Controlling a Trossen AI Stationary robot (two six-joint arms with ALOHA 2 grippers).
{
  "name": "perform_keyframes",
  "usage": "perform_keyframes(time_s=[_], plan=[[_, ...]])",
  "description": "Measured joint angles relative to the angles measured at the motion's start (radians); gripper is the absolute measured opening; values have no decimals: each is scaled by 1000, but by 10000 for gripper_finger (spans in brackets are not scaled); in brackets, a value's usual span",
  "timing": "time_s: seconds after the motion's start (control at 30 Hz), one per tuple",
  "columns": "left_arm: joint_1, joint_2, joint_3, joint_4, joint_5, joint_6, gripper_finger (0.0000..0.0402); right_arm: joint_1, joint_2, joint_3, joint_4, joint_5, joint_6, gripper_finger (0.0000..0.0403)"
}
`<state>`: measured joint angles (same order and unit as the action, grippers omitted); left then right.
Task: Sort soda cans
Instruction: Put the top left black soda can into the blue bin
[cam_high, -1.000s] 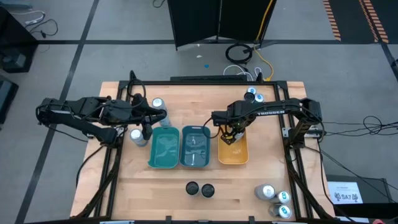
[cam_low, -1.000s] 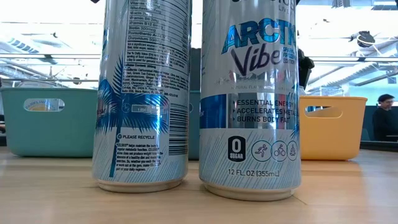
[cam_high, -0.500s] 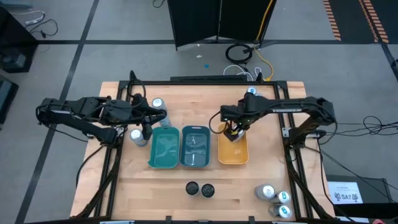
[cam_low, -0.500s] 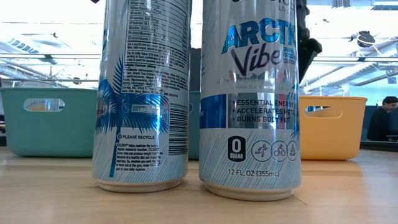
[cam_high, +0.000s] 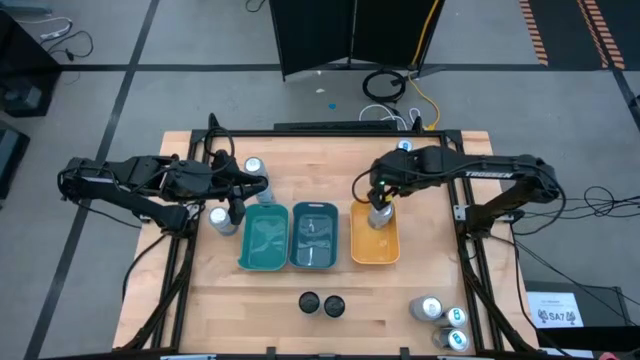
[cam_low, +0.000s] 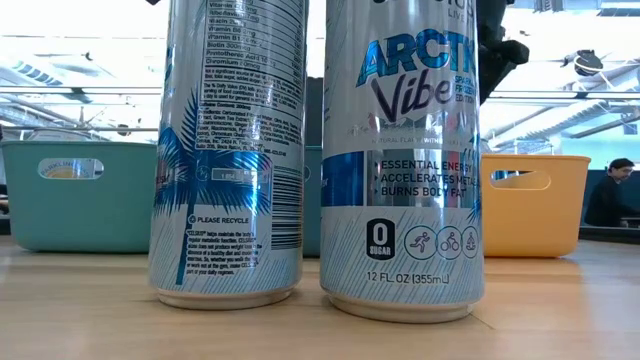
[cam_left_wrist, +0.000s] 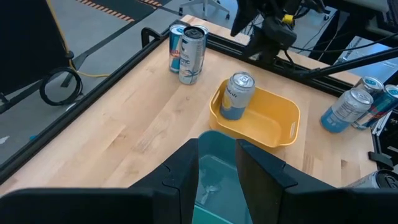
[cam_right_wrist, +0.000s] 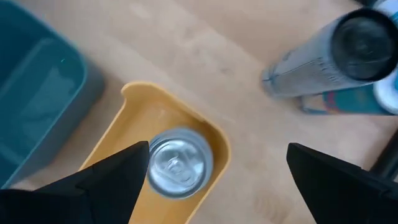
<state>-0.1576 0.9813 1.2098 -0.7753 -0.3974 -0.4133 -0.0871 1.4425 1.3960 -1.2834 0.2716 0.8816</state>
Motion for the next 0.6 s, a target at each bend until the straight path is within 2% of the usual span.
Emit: perform_keyframes(time_s=[0.2, 0.37, 0.6], plan=[[0, 0, 0, 0, 0, 0, 116, 0, -42, 0, 0, 67, 9, 373], [0, 0, 0, 1, -1, 0, 116, 0, -118, 0, -22, 84, 53, 373], [0, 0, 0, 6, -1, 0, 116, 0, -222, 0, -236, 146, 235, 373]])
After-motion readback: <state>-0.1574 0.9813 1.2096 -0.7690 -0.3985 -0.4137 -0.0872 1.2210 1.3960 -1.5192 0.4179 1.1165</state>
